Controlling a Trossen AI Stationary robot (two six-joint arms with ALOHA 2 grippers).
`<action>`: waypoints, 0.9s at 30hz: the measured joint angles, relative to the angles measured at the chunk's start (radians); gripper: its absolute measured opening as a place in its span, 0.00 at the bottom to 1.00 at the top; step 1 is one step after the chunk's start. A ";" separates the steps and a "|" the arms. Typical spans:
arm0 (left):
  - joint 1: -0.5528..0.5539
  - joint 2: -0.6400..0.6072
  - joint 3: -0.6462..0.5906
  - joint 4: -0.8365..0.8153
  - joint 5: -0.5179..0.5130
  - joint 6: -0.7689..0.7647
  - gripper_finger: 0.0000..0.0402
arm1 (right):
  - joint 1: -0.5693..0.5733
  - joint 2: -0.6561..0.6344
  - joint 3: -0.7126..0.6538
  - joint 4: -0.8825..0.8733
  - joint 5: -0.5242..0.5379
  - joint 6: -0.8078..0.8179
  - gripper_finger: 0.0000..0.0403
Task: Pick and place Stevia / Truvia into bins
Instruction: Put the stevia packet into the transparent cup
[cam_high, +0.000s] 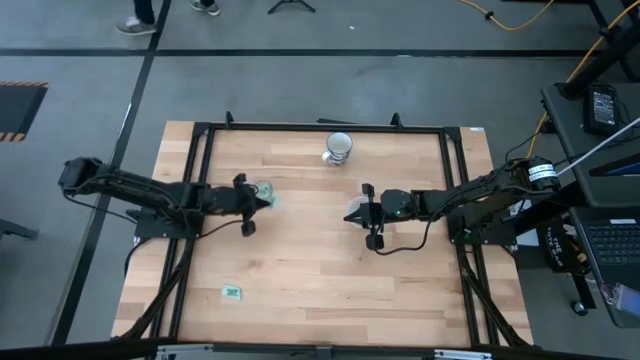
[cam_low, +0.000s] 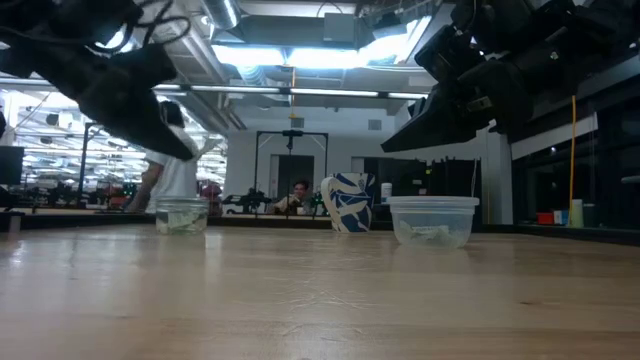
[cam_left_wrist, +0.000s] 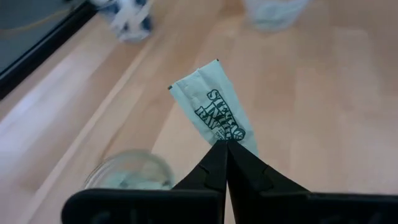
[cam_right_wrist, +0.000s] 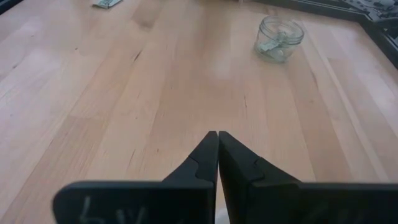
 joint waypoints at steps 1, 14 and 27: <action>0.010 -0.002 0.000 -0.014 -0.006 -0.011 0.01 | 0.000 0.000 0.000 0.000 0.000 0.000 0.04; 0.156 -0.002 0.047 -0.229 -0.018 -0.112 0.01 | -0.002 0.000 0.000 -0.001 0.000 -0.003 0.04; 0.228 0.003 0.201 -0.434 0.098 -0.081 0.01 | -0.024 0.006 0.000 -0.014 0.002 0.000 0.04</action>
